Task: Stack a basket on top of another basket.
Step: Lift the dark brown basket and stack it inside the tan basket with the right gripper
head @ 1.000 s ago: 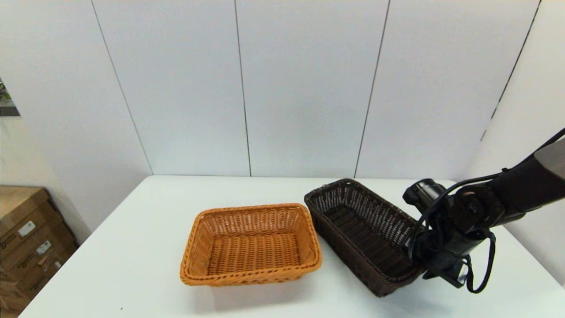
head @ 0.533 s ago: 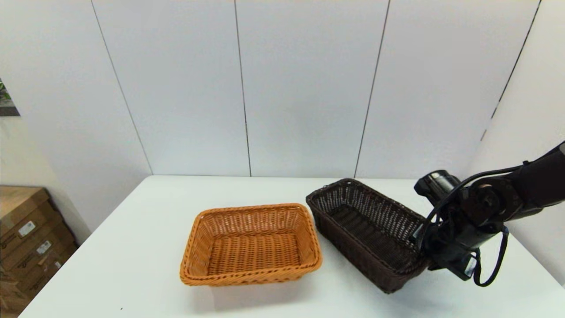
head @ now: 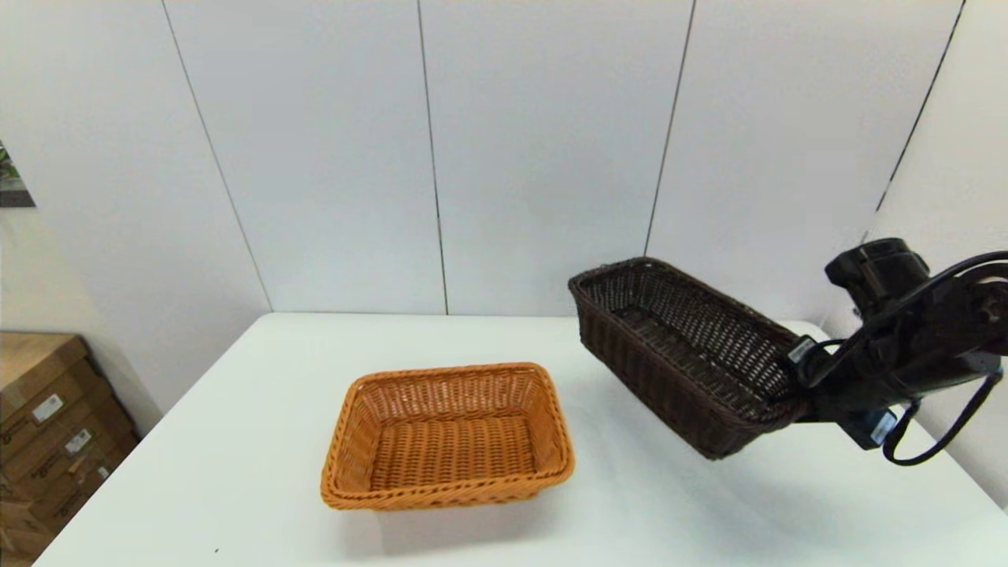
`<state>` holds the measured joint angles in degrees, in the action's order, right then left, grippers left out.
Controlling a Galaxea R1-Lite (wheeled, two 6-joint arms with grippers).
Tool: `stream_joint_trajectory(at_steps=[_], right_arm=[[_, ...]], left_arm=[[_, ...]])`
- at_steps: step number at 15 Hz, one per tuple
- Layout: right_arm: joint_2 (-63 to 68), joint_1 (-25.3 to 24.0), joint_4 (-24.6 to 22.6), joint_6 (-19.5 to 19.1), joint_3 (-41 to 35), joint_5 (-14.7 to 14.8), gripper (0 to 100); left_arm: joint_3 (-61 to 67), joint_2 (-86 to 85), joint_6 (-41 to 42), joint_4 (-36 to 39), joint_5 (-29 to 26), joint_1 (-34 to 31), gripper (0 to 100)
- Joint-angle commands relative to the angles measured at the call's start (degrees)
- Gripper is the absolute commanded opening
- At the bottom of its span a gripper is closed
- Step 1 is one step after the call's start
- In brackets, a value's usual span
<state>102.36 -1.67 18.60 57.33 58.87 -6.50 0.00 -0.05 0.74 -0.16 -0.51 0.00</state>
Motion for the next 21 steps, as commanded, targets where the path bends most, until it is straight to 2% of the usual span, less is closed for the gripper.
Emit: stream_joint_trajectory(at_steps=[1,3,6,8,10,15,21], right_arm=[[-6.21,1.49,0.03,0.15,0.46,-6.77,0],[-8.67,1.23,0.21,-0.03,1.6,-10.11,0],[-12.45,0.53,0.29,-1.87,2.83,-17.41,0],[-13.16,-0.88,1.08,-3.72,2.83,-17.85,0],[-13.59,-3.25,3.9,-8.73,2.83,-17.76,0],[-14.12,-7.29,5.65,-20.24,3.27,-17.85,0],[-12.63,-10.63,7.94,-29.12,5.29,-17.76,0]], left_arm=[[0.09,-0.04,-0.04,-0.02,-0.02,0.0,100],[0.09,-0.04,-0.04,-0.02,-0.02,0.0,100],[0.09,-0.04,0.05,0.07,-0.02,0.0,100],[0.09,-0.04,-0.04,-0.02,-0.02,0.0,100],[0.09,-0.04,0.05,0.07,-0.02,0.0,100],[0.09,-0.04,-0.04,-0.02,-0.02,0.0,100],[0.09,-0.04,0.05,-0.02,-0.02,0.0,100]])
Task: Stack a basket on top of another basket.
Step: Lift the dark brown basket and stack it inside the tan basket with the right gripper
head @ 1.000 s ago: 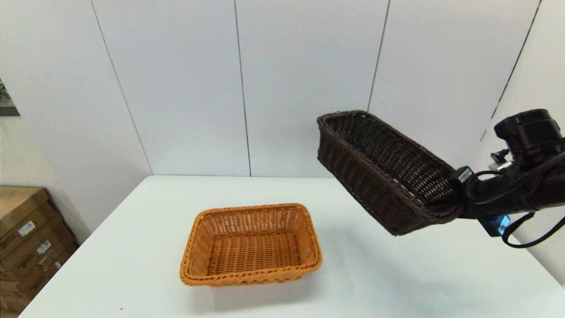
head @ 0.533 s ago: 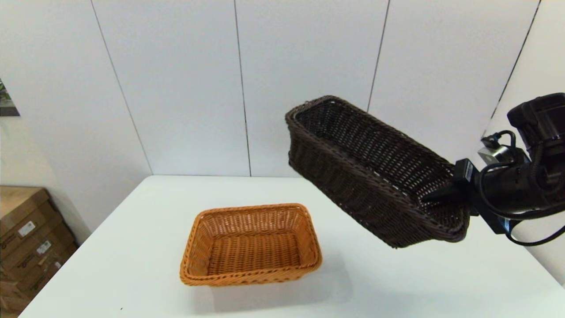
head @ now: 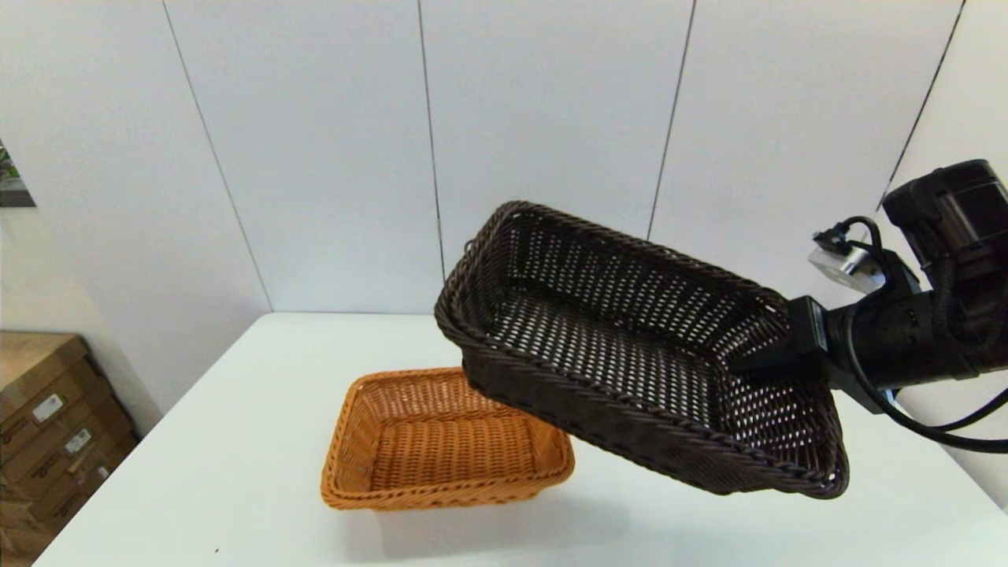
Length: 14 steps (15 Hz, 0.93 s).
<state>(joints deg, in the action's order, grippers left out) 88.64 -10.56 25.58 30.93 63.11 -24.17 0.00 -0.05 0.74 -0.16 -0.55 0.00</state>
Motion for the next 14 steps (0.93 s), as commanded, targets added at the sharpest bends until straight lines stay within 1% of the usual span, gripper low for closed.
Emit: stream_joint_trajectory(at_steps=[1,6,7,10,11,12,13,14], right_arm=[[1.63,-2.63,1.41,-3.68,1.4,-0.08,0],[5.49,-5.53,2.02,-10.98,1.84,-0.08,0],[6.64,-5.61,2.11,-11.94,1.84,-0.08,0],[7.6,-6.85,2.37,-12.47,2.37,0.09,0],[7.78,-6.93,4.66,-13.09,4.04,0.18,0],[8.22,-6.85,7.65,-14.67,6.15,0.44,0],[9.1,-6.85,9.32,-15.46,7.9,0.88,0],[9.71,-6.85,10.99,-15.63,10.1,2.11,0]], left_arm=[[0.09,-0.04,0.05,-0.02,0.02,0.0,100],[0.09,-0.04,0.05,-0.02,0.02,0.0,100],[0.09,-0.04,-0.04,-0.02,0.02,0.0,100],[0.09,-0.04,-0.04,-0.02,0.02,0.0,100],[0.09,-0.04,-0.04,-0.02,0.02,0.09,100],[0.09,-0.04,-0.04,-0.02,0.02,0.0,100],[0.09,-0.04,0.05,-0.02,0.02,0.0,100],[0.09,-0.04,-0.04,-0.02,0.02,0.0,100]])
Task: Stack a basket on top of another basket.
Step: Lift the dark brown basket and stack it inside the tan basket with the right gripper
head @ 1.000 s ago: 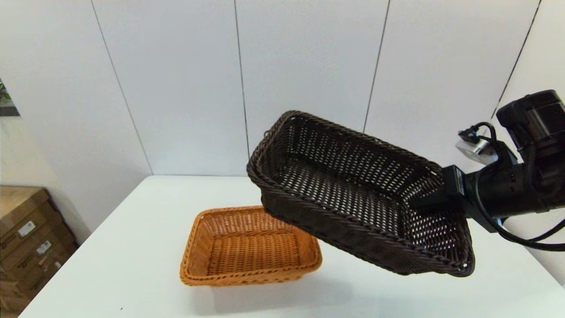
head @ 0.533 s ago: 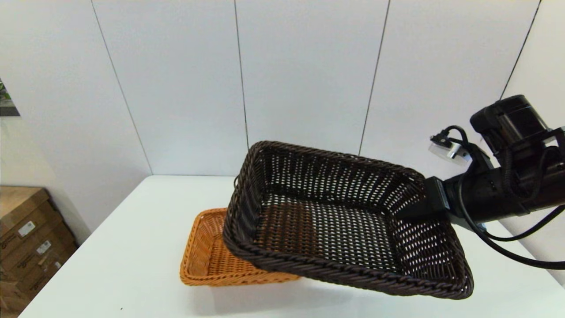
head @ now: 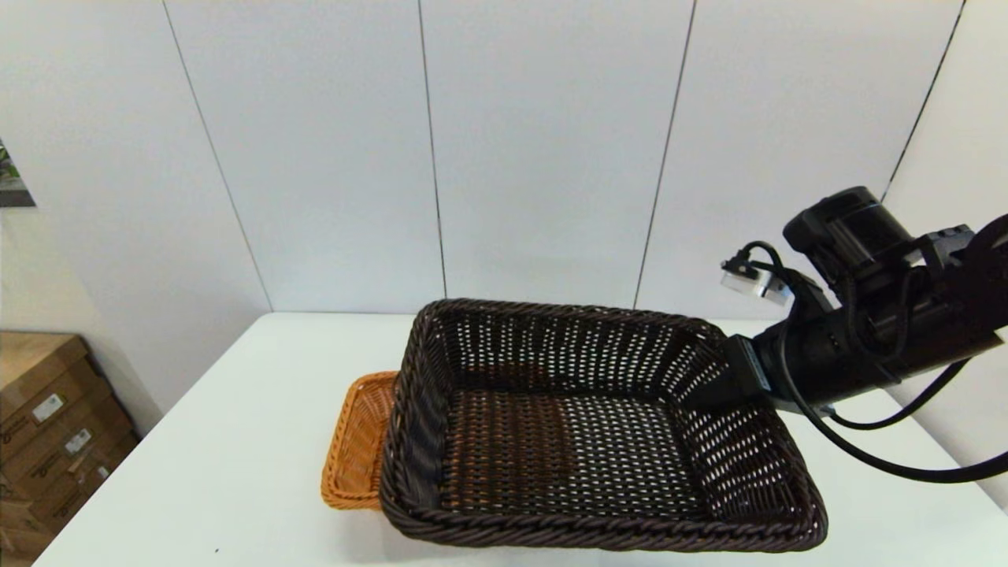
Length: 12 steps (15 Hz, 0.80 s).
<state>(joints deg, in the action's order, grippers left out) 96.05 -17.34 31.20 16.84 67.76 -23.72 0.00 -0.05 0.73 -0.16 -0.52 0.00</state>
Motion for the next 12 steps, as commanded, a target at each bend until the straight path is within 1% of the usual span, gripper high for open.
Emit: stream_joint_trajectory(at_steps=[1,3,7,8,10,12], right_arm=[[3.0,-0.16,7.65,-1.89,7.65,2.01,0],[4.85,-0.16,12.84,-2.6,12.75,2.1,0],[8.54,-0.24,20.92,-2.51,22.95,2.28,0],[9.42,-0.42,22.77,-2.51,25.5,2.28,0],[11.7,-0.86,26.2,-2.51,31.21,3.86,0],[13.64,-2.0,28.13,-2.25,35.43,4.21,0]], left_arm=[[0.09,-0.04,-0.03,-0.02,0.0,0.0,100],[0.09,-0.04,0.06,-0.02,0.0,0.0,100],[0.09,-0.04,-0.03,-0.02,0.0,0.0,100],[0.09,-0.04,0.06,-0.02,0.0,0.0,100],[0.09,-0.04,-0.03,-0.02,0.0,0.0,100],[0.09,-0.04,0.06,-0.02,0.0,0.0,100]])
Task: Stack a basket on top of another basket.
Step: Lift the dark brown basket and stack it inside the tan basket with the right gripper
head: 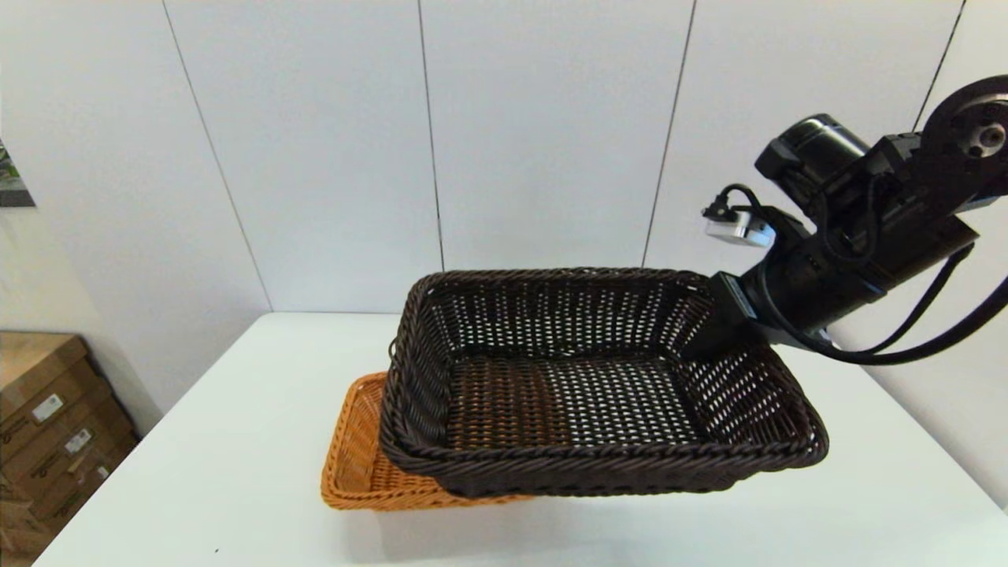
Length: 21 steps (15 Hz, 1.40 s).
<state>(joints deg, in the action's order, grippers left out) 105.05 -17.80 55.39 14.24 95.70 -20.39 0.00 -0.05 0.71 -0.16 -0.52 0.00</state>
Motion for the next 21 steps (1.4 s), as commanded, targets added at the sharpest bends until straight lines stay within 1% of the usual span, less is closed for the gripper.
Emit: stream_joint_trajectory(at_steps=[1,6,8,10,21], right_arm=[[5.52,-2.42,3.93,0.61,8.81,0.88,0],[11.76,-6.72,3.93,2.9,15.22,0.88,0],[14.13,-8.57,2.7,3.34,15.84,0.88,0],[15.72,-9.1,1.82,3.6,15.84,0.97,0],[22.13,-12.08,-7.67,3.78,15.92,0.88,0]], left_arm=[[0.09,-0.04,0.0,0.07,0.0,0.0,100],[0.09,-0.04,0.08,-0.02,0.0,0.0,100],[0.09,-0.04,0.0,-0.02,0.0,0.0,100],[0.09,-0.04,0.0,-0.02,0.0,0.0,100],[0.09,-0.04,0.0,0.07,0.0,0.0,100]])
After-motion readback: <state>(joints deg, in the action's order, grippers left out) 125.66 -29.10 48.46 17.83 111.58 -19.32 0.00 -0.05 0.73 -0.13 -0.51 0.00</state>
